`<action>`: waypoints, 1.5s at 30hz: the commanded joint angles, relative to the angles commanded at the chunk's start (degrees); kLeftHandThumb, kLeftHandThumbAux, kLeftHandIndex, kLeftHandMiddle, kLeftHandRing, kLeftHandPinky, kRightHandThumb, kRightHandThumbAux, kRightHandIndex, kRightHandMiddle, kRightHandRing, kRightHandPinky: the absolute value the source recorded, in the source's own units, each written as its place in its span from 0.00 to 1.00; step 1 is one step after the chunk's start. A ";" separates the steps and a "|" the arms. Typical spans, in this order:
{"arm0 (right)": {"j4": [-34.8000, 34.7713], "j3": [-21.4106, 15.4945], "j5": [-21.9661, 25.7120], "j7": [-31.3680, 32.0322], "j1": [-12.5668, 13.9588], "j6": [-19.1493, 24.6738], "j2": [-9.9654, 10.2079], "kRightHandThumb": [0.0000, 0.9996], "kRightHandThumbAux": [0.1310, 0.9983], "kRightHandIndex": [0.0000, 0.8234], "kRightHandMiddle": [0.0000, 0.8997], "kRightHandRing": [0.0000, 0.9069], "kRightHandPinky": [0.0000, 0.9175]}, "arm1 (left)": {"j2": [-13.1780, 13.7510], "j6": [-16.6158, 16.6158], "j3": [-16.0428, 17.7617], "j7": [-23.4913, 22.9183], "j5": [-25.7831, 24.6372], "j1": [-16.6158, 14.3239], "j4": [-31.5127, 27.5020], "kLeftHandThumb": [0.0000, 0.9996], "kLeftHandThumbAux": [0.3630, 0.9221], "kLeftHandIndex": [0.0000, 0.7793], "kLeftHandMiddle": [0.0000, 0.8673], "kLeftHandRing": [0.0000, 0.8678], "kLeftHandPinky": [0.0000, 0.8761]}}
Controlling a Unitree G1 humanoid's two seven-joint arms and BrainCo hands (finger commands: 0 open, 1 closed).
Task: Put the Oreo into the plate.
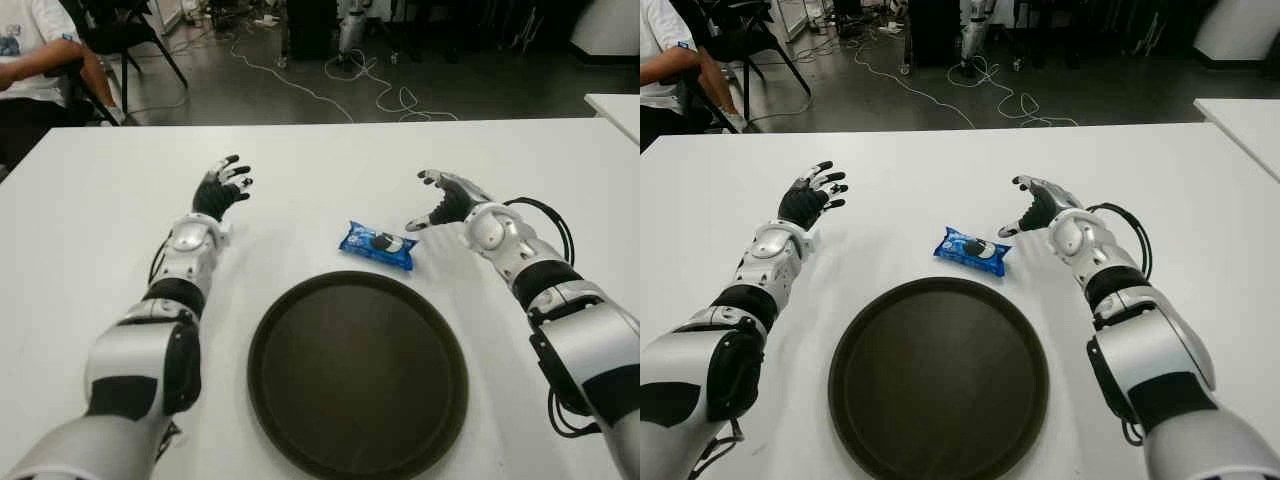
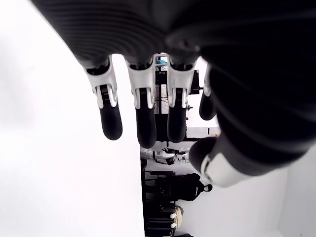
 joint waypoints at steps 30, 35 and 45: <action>-3.45 0.86 -0.98 -3.05 -0.90 0.21 -1.99 0.00 0.74 0.14 0.11 0.10 0.08 | -0.08 -0.12 0.09 0.33 -0.10 -0.02 0.17 0.18 0.67 0.17 0.25 0.24 0.26; -5.02 1.61 -1.61 -4.67 -0.79 1.50 -1.70 0.00 0.73 0.15 0.11 0.10 0.07 | -0.10 -0.16 -0.01 0.26 -0.02 -0.05 0.12 0.19 0.68 0.17 0.24 0.24 0.25; -11.22 4.50 -4.11 -6.96 2.33 6.88 1.84 0.00 0.74 0.24 0.18 0.18 0.12 | -0.19 0.26 0.10 0.33 -0.17 -0.15 0.15 0.18 0.65 0.17 0.24 0.24 0.24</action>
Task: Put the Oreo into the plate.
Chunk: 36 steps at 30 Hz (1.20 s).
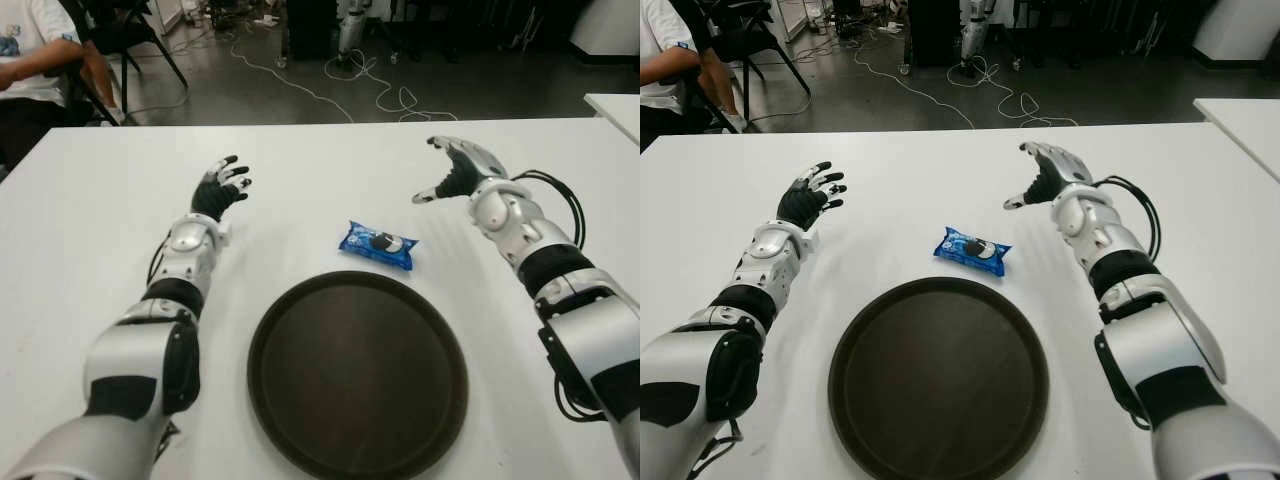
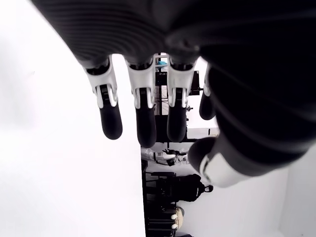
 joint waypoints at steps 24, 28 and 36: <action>-8.00 2.45 -1.82 2.52 4.14 4.70 2.65 0.00 0.79 0.31 0.32 0.38 0.37 | -0.32 0.02 0.14 0.09 -0.16 -0.16 0.00 0.17 0.72 0.17 0.24 0.24 0.25; -8.69 2.56 -1.81 2.77 4.65 4.71 2.87 0.00 0.78 0.33 0.33 0.38 0.38 | -0.38 -0.05 0.19 0.08 -0.18 -0.14 -0.02 0.17 0.72 0.17 0.24 0.24 0.25; -10.22 3.06 -2.22 3.79 5.94 4.99 3.75 0.00 0.77 0.38 0.37 0.40 0.41 | -0.45 -0.26 -0.20 0.58 0.23 -0.06 -0.11 0.17 0.70 0.17 0.24 0.23 0.24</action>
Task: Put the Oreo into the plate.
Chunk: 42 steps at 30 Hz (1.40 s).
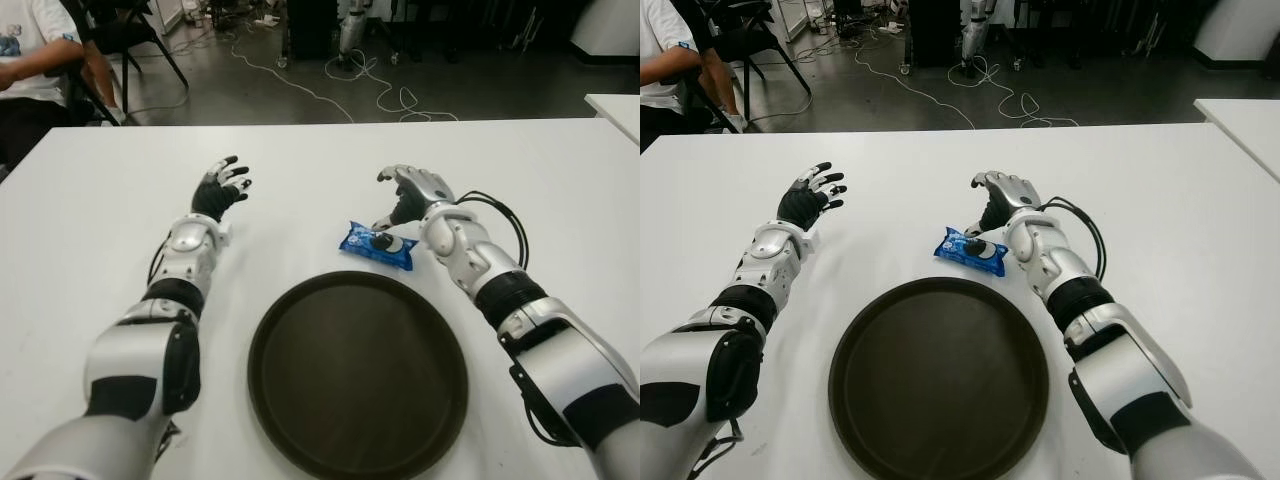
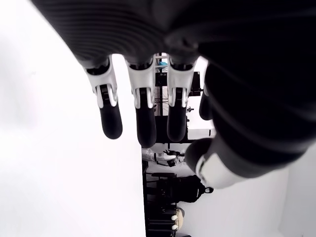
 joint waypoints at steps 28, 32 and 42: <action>0.12 1.01 -1.12 1.34 0.14 2.76 1.30 0.00 0.76 0.36 0.34 0.35 0.37 | 0.14 -0.12 -0.56 -0.04 0.35 0.08 0.00 0.17 0.69 0.16 0.24 0.23 0.23; -0.07 1.25 -1.11 1.80 -0.02 3.69 1.42 0.00 0.75 0.34 0.32 0.33 0.34 | 0.10 -0.20 -0.50 -0.08 0.29 0.09 -0.01 0.17 0.68 0.16 0.24 0.23 0.24; 0.10 1.79 -1.36 1.59 -0.17 3.80 1.41 0.00 0.73 0.32 0.30 0.31 0.31 | 0.01 -0.40 -0.34 -0.09 0.14 0.12 -0.03 0.19 0.69 0.18 0.25 0.25 0.25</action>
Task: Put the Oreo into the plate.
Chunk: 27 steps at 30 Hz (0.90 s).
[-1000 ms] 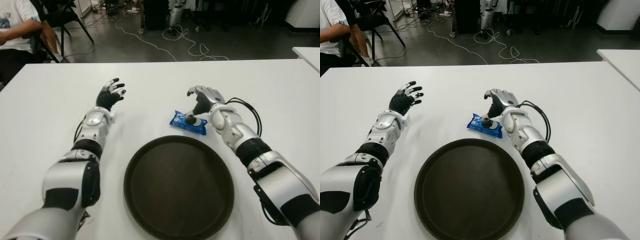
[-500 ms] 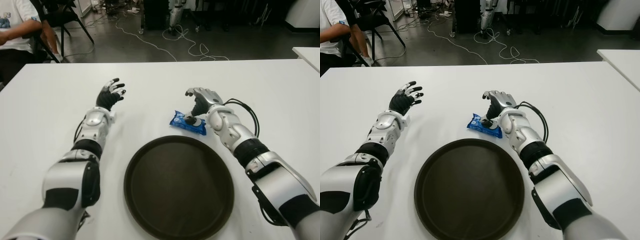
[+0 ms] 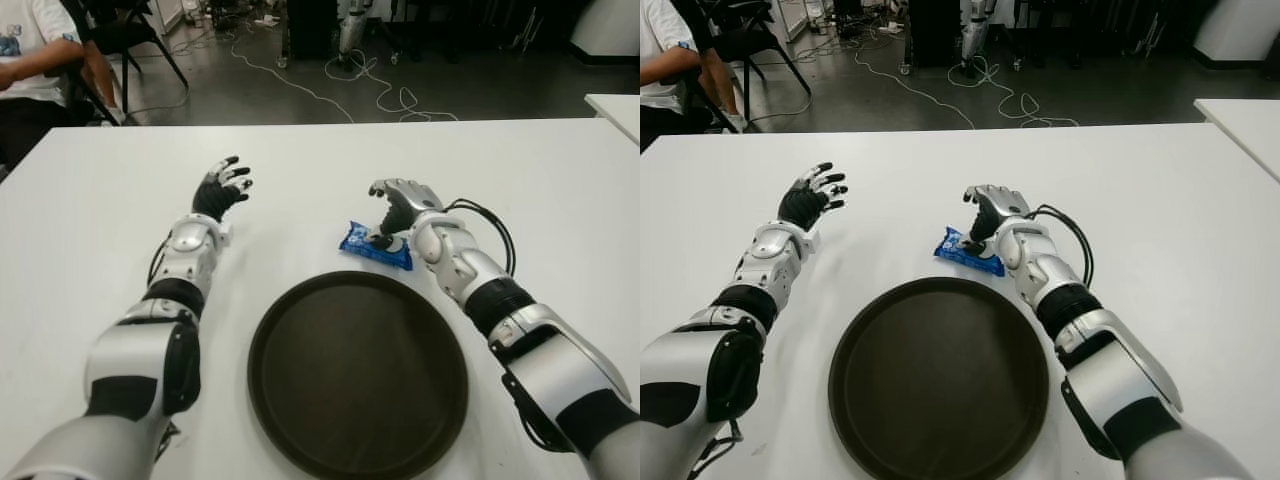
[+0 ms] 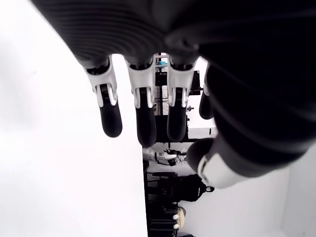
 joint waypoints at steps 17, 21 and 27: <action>1.00 1.43 -0.35 0.31 0.03 -0.36 0.18 0.00 0.75 0.33 0.30 0.31 0.32 | -0.13 -0.04 -0.17 0.31 0.21 -0.04 -0.01 0.17 0.69 0.17 0.24 0.23 0.23; 0.79 1.88 -0.50 0.76 -0.02 -0.14 0.02 0.00 0.75 0.31 0.28 0.30 0.31 | -0.08 0.02 -0.38 0.41 0.40 -0.07 -0.01 0.17 0.68 0.17 0.24 0.23 0.23; 0.33 2.00 -0.44 1.49 0.09 0.06 -0.14 0.00 0.74 0.30 0.27 0.29 0.32 | -0.10 -0.05 -0.57 0.65 0.62 -0.06 0.00 0.16 0.69 0.17 0.24 0.23 0.23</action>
